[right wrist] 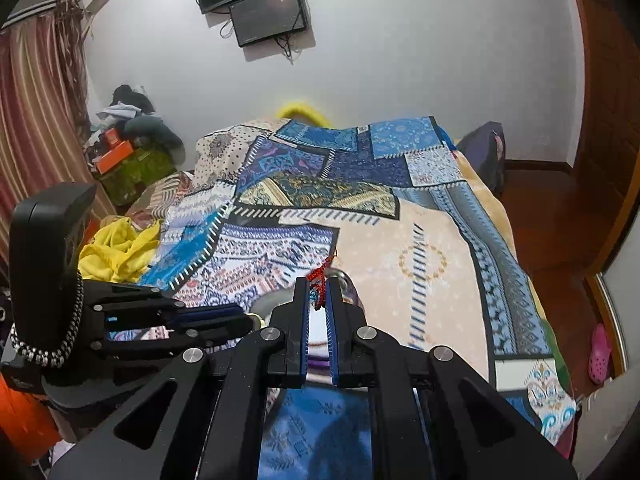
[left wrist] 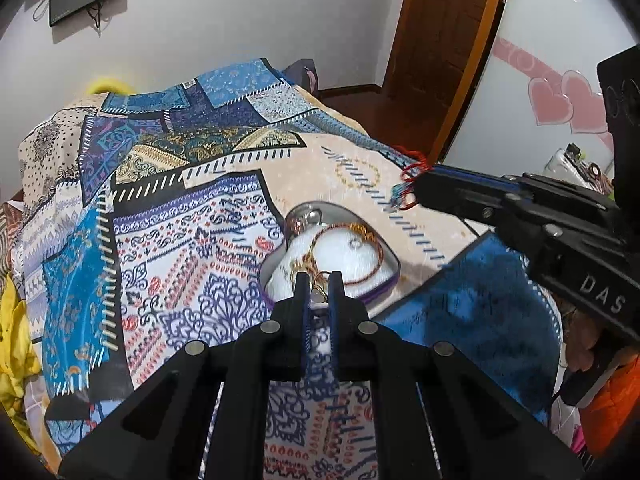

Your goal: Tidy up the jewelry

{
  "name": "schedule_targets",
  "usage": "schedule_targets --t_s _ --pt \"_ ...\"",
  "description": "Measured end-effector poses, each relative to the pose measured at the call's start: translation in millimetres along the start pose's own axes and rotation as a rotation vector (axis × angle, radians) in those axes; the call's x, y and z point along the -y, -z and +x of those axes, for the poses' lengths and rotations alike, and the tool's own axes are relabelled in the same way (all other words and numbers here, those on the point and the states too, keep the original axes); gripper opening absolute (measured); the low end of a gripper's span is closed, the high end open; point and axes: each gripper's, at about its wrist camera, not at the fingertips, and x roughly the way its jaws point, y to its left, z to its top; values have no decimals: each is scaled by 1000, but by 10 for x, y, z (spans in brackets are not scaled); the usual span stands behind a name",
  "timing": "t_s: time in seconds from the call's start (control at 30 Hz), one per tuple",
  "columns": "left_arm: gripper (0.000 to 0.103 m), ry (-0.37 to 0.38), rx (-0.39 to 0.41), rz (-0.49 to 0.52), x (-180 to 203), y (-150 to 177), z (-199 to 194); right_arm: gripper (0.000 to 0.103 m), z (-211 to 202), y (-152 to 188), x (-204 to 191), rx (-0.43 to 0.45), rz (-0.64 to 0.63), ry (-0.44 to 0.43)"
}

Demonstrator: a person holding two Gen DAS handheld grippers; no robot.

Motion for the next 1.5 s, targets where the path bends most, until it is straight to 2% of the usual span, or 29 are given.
schedule_targets --t_s 0.27,0.4,0.47,0.57,0.8,1.03,1.27,1.4,1.5 --pt "7 31 -19 -20 -59 -54 166 7 255 -55 -16 -61 7 -64" --pt "9 26 -31 -21 -85 -27 222 8 387 -18 -3 -116 3 -49" --pt "12 22 -29 -24 -102 -14 219 12 404 3 30 -130 15 -48" --pt "22 17 -16 -31 -128 -15 168 17 358 14 74 -122 30 -40" --pt "28 -23 73 -34 -129 -87 -238 18 64 -59 90 -66 40 -15" --pt "32 -101 224 0 70 -165 -895 18 -456 -173 -72 56 22 14" --pt "33 -151 449 6 393 -93 -1808 18 -1263 -265 -431 261 -38 32" --pt "48 -193 585 22 575 50 -2295 18 -1774 -246 -659 403 -61 50" --pt "53 -206 667 23 689 180 -2584 18 -2077 -185 -817 492 -78 66"
